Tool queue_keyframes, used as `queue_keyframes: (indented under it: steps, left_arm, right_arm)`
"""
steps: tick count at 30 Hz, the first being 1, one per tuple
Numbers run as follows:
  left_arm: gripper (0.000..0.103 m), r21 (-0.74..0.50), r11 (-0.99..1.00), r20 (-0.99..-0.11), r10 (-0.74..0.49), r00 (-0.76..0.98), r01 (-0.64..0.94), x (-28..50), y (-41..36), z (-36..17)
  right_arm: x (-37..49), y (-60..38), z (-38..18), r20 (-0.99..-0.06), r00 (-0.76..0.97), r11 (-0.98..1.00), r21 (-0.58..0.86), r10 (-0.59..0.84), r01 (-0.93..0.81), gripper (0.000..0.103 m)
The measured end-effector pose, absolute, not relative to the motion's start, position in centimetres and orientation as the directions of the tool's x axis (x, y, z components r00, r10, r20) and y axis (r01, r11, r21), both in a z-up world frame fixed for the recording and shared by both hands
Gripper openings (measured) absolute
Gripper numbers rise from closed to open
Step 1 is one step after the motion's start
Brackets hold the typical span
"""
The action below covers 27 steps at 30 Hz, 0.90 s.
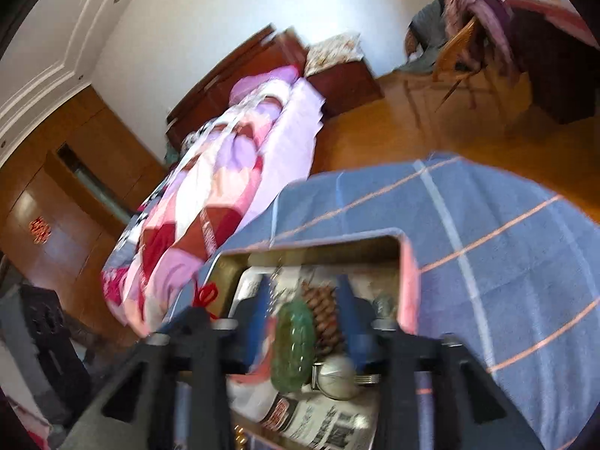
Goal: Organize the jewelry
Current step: 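Lower both items into the pink tin and open both tools, then lift both tools out of the tin and move them to the loose jewelry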
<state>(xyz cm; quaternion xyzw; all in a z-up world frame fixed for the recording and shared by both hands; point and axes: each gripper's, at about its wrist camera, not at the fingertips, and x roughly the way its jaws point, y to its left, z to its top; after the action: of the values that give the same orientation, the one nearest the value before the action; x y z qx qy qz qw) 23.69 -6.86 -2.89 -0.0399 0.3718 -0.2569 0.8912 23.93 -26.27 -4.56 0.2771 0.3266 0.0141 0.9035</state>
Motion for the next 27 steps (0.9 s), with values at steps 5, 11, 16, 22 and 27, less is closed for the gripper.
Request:
queue_keyframes:
  steps: [5,11,16,22,27]
  left_arm:
    - [0.052,-0.228,0.877,-0.649,-0.46,0.606,0.423,22.9,-6.7,-2.3]
    - [0.068,-0.215,0.894,-0.646,-0.432,0.63,0.392,19.7,-4.9,-1.2]
    - [0.071,-0.161,0.915,-0.647,-0.381,0.661,0.37,15.8,-3.3,-0.8]
    - [0.081,-0.137,0.951,-0.654,-0.296,0.696,0.276,11.4,-0.5,-1.1]
    - [0.083,-0.106,0.965,-0.66,-0.248,0.709,0.239,9.2,0.4,-1.5]
  right_arm:
    - [22.0,-26.9,-2.3,-0.547,0.831,0.865,0.462,0.103,0.197,0.061]
    - [18.2,-25.6,-1.1,-0.564,0.821,0.881,0.429,0.09,0.198,0.061]
    - [13.9,-23.7,-0.7,-0.584,0.805,0.9,0.4,0.105,0.173,0.061]
    - [8.9,-21.7,-1.4,-0.601,0.791,0.915,0.373,0.11,0.156,0.061]
    - [6.0,-20.8,-2.2,-0.618,0.776,0.917,0.37,0.124,0.148,0.061]
